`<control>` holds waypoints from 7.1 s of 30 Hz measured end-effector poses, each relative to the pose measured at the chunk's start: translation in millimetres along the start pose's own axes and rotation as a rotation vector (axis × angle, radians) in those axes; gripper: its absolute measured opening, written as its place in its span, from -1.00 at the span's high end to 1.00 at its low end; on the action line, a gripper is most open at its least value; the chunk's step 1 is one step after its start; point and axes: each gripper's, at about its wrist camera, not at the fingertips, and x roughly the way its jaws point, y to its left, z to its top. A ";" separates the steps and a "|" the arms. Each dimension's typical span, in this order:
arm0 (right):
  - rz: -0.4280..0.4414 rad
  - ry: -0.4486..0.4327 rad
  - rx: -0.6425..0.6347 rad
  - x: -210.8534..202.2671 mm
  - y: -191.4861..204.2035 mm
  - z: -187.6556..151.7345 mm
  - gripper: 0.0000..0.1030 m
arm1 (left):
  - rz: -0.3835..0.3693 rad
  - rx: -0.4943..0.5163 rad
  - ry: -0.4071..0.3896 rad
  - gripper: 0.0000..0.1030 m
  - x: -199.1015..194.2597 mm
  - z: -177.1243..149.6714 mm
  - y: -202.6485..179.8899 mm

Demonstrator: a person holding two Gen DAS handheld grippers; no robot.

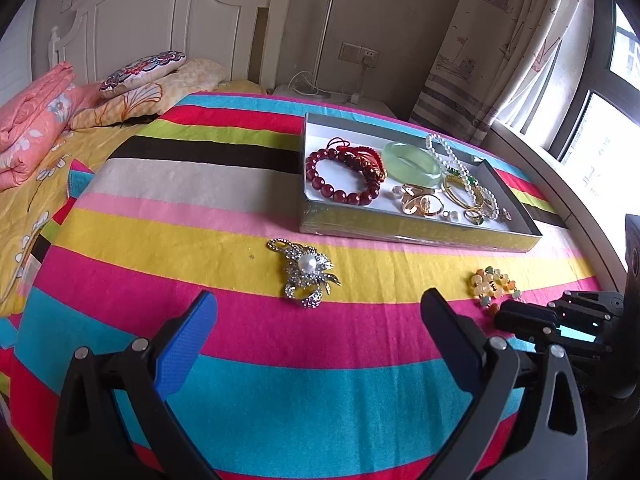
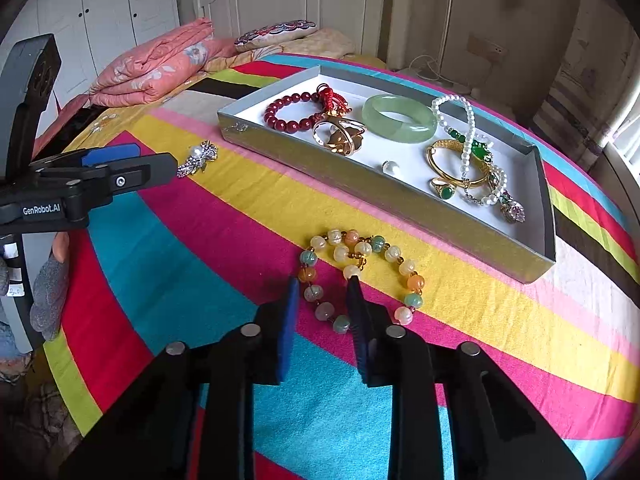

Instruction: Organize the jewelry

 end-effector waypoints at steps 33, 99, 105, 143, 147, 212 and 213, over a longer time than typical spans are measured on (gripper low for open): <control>0.051 -0.006 0.007 -11.8 -5.0 -13.7 0.75 | 0.130 0.154 0.098 0.34 35.8 9.9 -27.7; 0.184 -0.311 0.139 -120.6 -46.2 8.0 0.79 | 0.114 0.314 -0.063 0.35 -37.1 27.7 -85.1; 0.150 -0.327 0.134 -121.3 -55.7 30.4 0.78 | 0.087 0.334 -0.041 0.35 -20.9 59.2 -88.0; 0.079 -0.160 0.172 19.6 -84.4 116.9 0.53 | 0.105 0.122 0.125 -0.21 140.4 158.0 -64.1; 0.100 -0.200 0.212 3.6 -91.7 116.7 0.26 | 0.093 0.122 0.087 -0.43 123.9 162.4 -69.2; -0.280 -0.234 0.362 -16.7 -63.4 18.2 -0.68 | 0.231 0.168 -0.096 -0.96 26.6 44.1 -75.7; -0.281 -0.235 0.361 -16.8 -63.6 18.1 -0.68 | 0.232 0.170 -0.095 -0.96 26.8 43.9 -75.8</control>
